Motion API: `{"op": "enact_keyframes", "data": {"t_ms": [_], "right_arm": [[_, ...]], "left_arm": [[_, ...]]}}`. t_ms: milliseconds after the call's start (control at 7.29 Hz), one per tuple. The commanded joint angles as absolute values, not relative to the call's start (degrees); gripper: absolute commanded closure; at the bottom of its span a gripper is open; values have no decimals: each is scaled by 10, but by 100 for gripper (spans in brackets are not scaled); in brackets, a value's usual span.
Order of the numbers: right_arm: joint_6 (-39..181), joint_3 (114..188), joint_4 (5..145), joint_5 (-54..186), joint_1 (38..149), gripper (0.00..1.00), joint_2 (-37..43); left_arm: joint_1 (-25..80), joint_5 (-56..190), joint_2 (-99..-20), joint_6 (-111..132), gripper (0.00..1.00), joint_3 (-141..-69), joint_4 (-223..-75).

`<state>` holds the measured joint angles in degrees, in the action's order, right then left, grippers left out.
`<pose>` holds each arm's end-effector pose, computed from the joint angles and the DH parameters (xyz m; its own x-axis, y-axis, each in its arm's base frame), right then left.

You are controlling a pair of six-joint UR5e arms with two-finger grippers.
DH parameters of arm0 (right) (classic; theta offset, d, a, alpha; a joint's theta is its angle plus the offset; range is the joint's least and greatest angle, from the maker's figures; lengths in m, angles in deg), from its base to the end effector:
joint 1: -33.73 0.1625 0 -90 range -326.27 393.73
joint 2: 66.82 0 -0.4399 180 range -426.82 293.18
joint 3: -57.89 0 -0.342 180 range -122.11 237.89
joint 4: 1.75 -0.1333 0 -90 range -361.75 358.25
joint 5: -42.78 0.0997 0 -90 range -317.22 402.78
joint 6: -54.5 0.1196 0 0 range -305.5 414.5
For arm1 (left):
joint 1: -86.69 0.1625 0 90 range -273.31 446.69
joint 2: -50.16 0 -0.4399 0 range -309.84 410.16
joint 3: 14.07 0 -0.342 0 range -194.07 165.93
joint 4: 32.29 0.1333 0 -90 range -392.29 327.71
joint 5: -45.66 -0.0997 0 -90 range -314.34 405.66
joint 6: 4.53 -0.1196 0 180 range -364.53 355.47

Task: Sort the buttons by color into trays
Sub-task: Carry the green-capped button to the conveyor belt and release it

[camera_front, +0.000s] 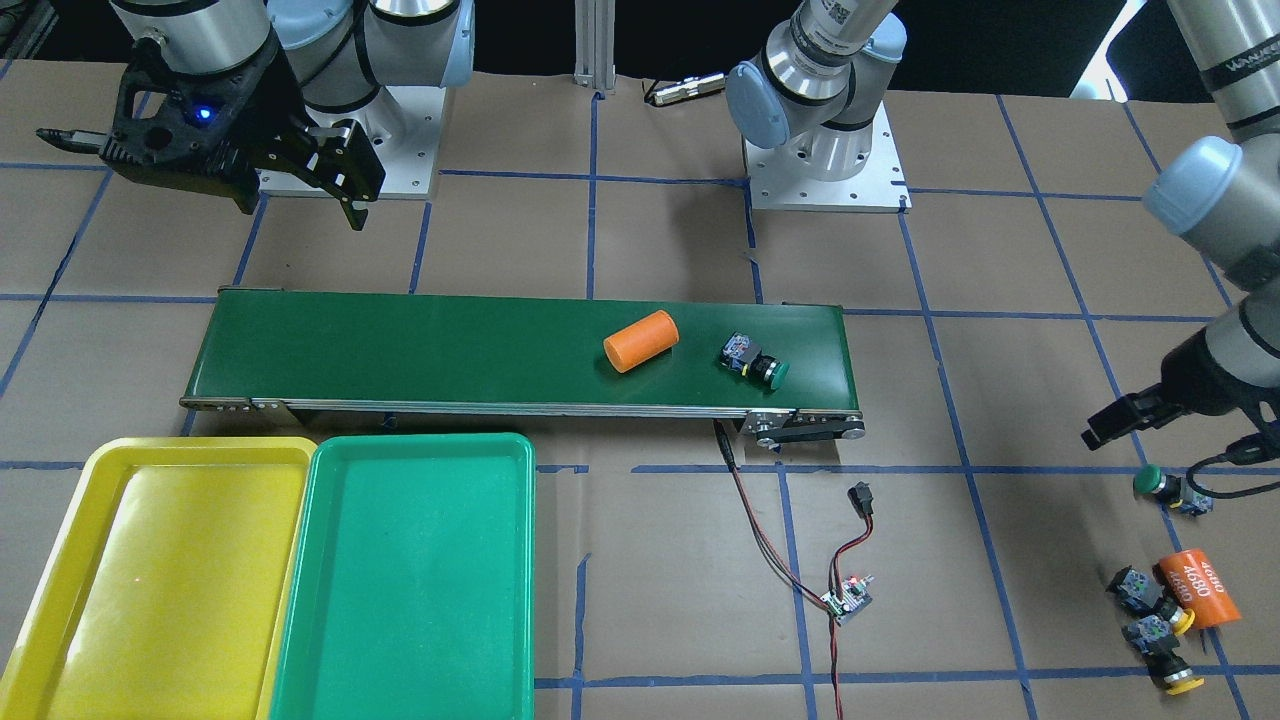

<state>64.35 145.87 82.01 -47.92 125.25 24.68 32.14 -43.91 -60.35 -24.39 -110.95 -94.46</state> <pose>0.1430 -0.4201 0.4991 -0.9894 0.1441 0.0201 0.1449 0.9884 0.0447 0.2145 -0.5327 0.2984 -0.9632 -0.2687 0.0044 -0.2687 0.9632 -0.0098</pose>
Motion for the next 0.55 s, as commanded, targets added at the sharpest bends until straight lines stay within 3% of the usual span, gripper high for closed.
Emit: {"op": "enact_keyframes", "data": {"t_ms": [0, 411], "right_arm": [[643, 1459, 820, -479, 1252, 0, 247], [643, 1459, 820, -479, 1252, 0, 247]], "left_arm": [[345, -450, -678, -310, 0, -1039, -915], [382, -448, -727, -372, 0, -1040, -865]]}}
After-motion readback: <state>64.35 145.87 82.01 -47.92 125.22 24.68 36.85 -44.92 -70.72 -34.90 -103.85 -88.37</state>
